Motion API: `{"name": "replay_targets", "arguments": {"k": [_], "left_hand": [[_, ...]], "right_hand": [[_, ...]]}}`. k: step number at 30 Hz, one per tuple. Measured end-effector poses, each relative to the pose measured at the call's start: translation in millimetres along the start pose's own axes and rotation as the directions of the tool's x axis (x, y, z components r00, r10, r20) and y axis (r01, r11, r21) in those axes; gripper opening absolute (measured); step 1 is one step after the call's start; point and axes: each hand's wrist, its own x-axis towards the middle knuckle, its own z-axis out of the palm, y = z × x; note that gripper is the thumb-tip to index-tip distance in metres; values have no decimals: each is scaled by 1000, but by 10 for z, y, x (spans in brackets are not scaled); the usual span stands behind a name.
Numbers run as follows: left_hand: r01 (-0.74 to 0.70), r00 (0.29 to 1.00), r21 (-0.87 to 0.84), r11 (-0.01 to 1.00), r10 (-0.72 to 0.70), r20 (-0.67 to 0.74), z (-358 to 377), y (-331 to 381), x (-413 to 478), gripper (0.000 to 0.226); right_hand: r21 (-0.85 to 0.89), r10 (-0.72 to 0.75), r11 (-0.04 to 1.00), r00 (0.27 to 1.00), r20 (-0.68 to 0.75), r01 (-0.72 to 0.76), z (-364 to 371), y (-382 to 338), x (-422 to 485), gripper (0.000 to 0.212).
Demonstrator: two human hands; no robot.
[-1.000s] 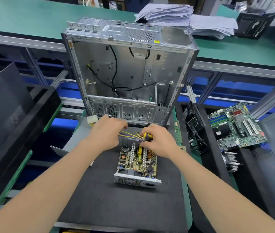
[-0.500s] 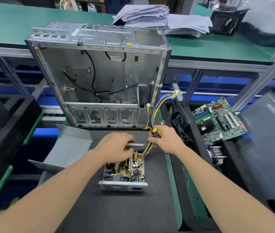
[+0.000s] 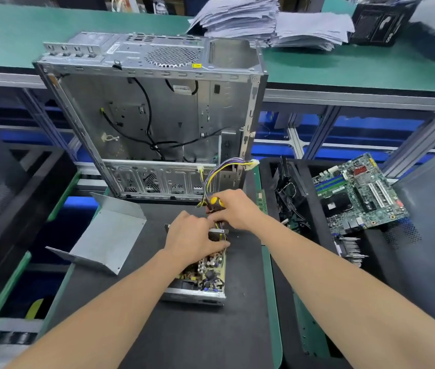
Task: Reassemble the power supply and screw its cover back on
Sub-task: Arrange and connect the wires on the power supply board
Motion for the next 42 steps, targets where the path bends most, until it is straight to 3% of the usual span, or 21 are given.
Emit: {"name": "replay_targets", "arguments": {"k": [4, 7, 11, 18, 21, 23, 26, 29, 31, 34, 39, 42], "left_hand": [[-1, 999, -49, 999, -2, -53, 53, -17, -18, 57], [-2, 998, -63, 998, -2, -62, 58, -16, -10, 54], [44, 997, -147, 988, -52, -49, 53, -33, -53, 49], [-116, 993, -230, 966, 111, -35, -76, -98, -79, 31], [-93, 989, -297, 950, 124, 85, -127, -176, -42, 31], [-78, 973, -367, 927, 152, 176, -159, -256, -8, 31], [-140, 941, -447, 884, 259, 217, -186, -343, 24, 34], [-189, 906, -476, 859, 339, 253, -194, -418, 68, 40], [-201, 890, -486, 850, 366, 272, -207, -422, 113, 43], [-218, 892, -426, 878, 356, 279, -204, -373, 169, 45], [-246, 921, -234, 941, 302, 247, -175, -442, 147, 57], [-216, 929, -280, 936, 285, 237, -158, -477, 150, 60]], "right_hand": [[65, 24, 998, 999, 46, -27, 26, -2, 110, 21], [16, -10, 1000, 999, 45, 10, 60, -29, 175, 13], [-2, -16, 1000, 1000, 16, 16, 122, 8, 176, 19], [410, 94, 909, 995, -39, -70, 157, 236, 28, 12], [574, 211, 809, 974, -78, -129, 183, 280, -65, 13], [509, 250, 845, 963, -103, -165, 176, 294, -110, 17], [394, 281, 894, 952, -118, -215, 119, 271, -214, 42], [235, 317, 935, 924, -214, -267, 69, 215, -366, 66], [122, 352, 936, 883, -309, -330, 50, 211, -462, 70], [137, 367, 930, 836, -408, -341, 29, 250, -586, 62], [342, 376, 913, 790, -484, -224, 111, 322, -773, 14], [433, 394, 881, 798, -455, -188, 248, 346, -871, 13]]}}
